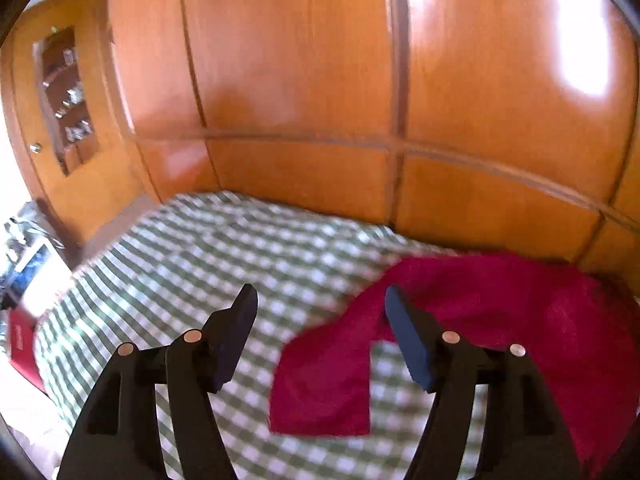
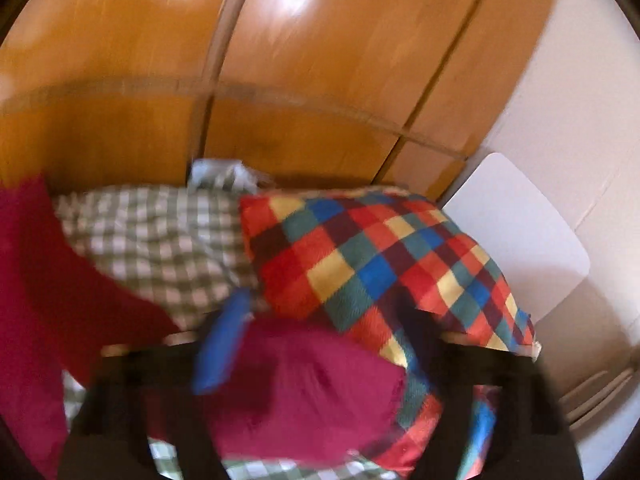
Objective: Fold small clothes
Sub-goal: 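Shake out the shirt and lay it flat with both grippers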
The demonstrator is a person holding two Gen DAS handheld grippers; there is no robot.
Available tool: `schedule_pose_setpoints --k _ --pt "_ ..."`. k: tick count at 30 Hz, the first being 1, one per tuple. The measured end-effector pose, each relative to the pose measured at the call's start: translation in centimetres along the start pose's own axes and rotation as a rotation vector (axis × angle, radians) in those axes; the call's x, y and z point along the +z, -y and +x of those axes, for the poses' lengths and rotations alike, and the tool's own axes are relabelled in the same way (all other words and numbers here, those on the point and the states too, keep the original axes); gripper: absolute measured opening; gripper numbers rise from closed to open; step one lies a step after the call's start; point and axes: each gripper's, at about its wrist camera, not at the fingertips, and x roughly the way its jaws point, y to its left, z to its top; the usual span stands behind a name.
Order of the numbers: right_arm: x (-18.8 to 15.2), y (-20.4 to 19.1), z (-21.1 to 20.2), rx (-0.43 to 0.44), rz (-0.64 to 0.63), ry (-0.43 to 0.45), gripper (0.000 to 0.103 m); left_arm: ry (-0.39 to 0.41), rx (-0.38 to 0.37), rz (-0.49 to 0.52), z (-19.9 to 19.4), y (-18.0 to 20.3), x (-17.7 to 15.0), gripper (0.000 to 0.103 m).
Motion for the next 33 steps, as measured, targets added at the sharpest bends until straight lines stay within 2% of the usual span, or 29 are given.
schedule_pose_setpoints --k 2,5,7,8,10,12,13,15,16,17,18,19,20,23,28,31,33 --pt "-1.0 0.1 -1.2 0.096 0.023 -0.013 0.084 -0.045 -0.141 -0.004 -1.2 -0.1 -2.7 0.066" --pt "-4.9 -0.6 -4.1 0.383 0.046 -0.098 0.084 -0.118 -0.302 0.021 -2.6 0.5 -7.0 0.066" --pt "-7.6 -1.8 -5.4 0.534 0.034 -0.171 0.083 -0.203 -0.421 0.027 -3.5 1.8 -11.2 0.066" --pt "-9.7 -2.9 -6.3 0.626 0.028 -0.224 0.083 -0.239 -0.458 0.027 -3.7 2.2 -12.7 0.065" --pt "-12.8 -4.8 -7.4 0.756 0.014 -0.307 0.076 -0.297 -0.524 0.024 -4.1 3.3 -15.4 0.064" --pt "-15.1 -6.6 -8.1 0.838 -0.001 -0.367 0.071 -0.339 -0.565 0.014 -4.7 4.7 -17.4 0.061" --pt "-16.1 -7.7 -8.5 0.864 -0.019 -0.392 0.064 -0.352 -0.588 0.008 -4.9 5.1 -18.1 0.058" --pt "-17.3 -9.4 -9.2 0.854 -0.057 -0.390 0.059 -0.369 -0.620 -0.016 -5.2 6.0 -19.2 0.055" --pt "-17.5 -9.6 -9.4 0.847 -0.065 -0.380 0.047 -0.375 -0.623 -0.021 -5.2 6.4 -19.5 0.049" --pt "-17.4 -9.8 -9.6 0.850 -0.066 -0.378 0.040 -0.379 -0.627 -0.017 -5.1 6.9 -19.8 0.036" --pt "-17.2 -9.8 -9.7 0.857 -0.065 -0.378 0.026 -0.383 -0.630 -0.013 -5.0 7.2 -20.0 0.028" --pt "-16.9 -9.8 -9.8 0.858 -0.069 -0.373 0.012 -0.390 -0.636 -0.007 -5.0 7.5 -20.2 0.012" --pt "-16.7 -9.7 -10.1 0.858 -0.079 -0.365 0.009 -0.393 -0.640 0.003 -5.5 8.0 -20.4 0.006" --pt "-15.4 -8.5 -11.9 0.863 -0.095 -0.298 0.008 -0.343 -0.626 0.030 -6.2 8.0 -20.0 0.006" --pt "-13.7 -4.9 -14.1 0.869 -0.068 -0.215 0.007 -0.273 -0.621 0.004 -9.3 4.0 -18.2 0.005" --pt "-14.2 -3.0 -14.4 0.878 -0.069 -0.226 0.006 -0.267 -0.636 -0.016 -11.3 1.0 -18.4 0.005" --pt "-15.5 -2.8 -14.2 0.869 -0.093 -0.259 0.006 -0.276 -0.605 0.011 -12.3 0.0 -19.7 0.005"
